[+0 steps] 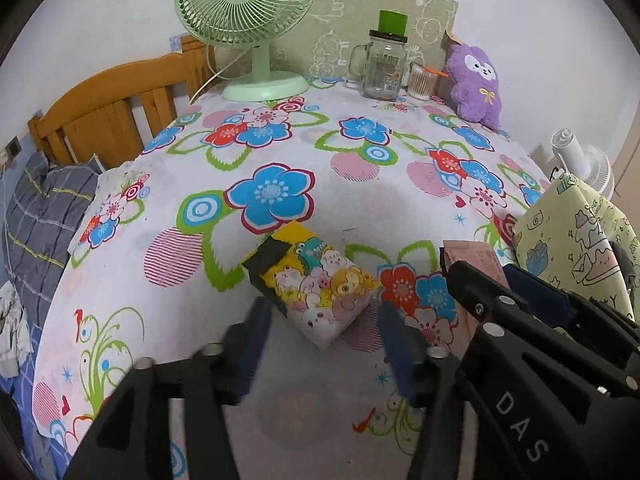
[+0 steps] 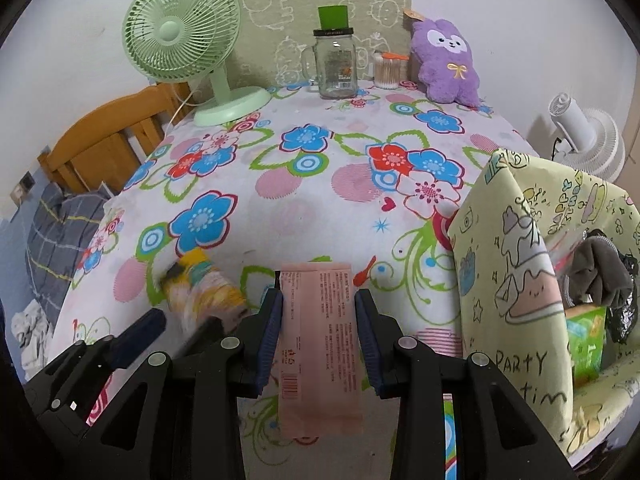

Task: Organize soft objects
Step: 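Close the left tool on the yellow cartoon tissue box and lift it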

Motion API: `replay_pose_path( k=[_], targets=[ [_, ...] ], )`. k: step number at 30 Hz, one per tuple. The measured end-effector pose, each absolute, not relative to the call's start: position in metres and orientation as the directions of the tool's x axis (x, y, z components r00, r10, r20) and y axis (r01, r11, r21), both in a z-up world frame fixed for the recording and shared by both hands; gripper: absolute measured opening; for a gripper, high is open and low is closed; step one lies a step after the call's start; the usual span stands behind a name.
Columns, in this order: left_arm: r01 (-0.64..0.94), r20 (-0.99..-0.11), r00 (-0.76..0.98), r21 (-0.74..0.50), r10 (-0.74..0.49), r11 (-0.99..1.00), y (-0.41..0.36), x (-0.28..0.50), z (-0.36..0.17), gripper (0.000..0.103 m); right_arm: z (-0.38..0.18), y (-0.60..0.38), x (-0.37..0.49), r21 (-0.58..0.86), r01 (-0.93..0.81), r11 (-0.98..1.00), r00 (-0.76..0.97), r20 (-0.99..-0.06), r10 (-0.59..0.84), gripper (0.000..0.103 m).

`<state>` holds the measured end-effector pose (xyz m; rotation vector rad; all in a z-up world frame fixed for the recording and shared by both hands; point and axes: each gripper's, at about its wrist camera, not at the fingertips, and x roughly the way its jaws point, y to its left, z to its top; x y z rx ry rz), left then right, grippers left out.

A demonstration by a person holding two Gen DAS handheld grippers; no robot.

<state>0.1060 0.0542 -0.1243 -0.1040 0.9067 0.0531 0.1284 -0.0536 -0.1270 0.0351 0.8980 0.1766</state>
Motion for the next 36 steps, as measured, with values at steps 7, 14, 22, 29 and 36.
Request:
replay_pose_path(
  k=[7, 14, 22, 29, 36],
  targets=[
    [-0.089, -0.796, 0.605, -0.077, -0.008, 0.993, 0.051, 0.115, -0.13, 0.072, -0.129, -0.056, 0.132, 0.096, -0.124, 0.988, 0.608, -0.779, 0.152, 0.04],
    [-0.103, -0.806, 0.591, -0.065, 0.009, 0.993, 0.052, 0.131, -0.137, 0.073, -0.135, -0.057, 0.147, 0.094, -0.113, 0.989, 0.596, -0.79, 0.143, 0.04],
    [-0.108, -0.815, 0.58, -0.064, 0.011, 0.992, 0.053, 0.149, -0.144, 0.073, -0.14, -0.056, 0.165, 0.08, -0.105, 0.991, 0.59, -0.797, 0.126, 0.04],
    [-0.103, -0.812, 0.584, -0.07, 0.003, 0.992, 0.055, 0.152, -0.145, 0.055, -0.143, -0.053, 0.172, 0.084, -0.109, 0.99, 0.581, -0.803, 0.132, 0.04],
    [-0.095, -0.801, 0.598, -0.06, 0.009, 0.994, 0.05, 0.146, -0.138, 0.047, -0.14, -0.056, 0.168, 0.097, -0.109, 0.989, 0.584, -0.799, 0.143, 0.04]
  ],
)
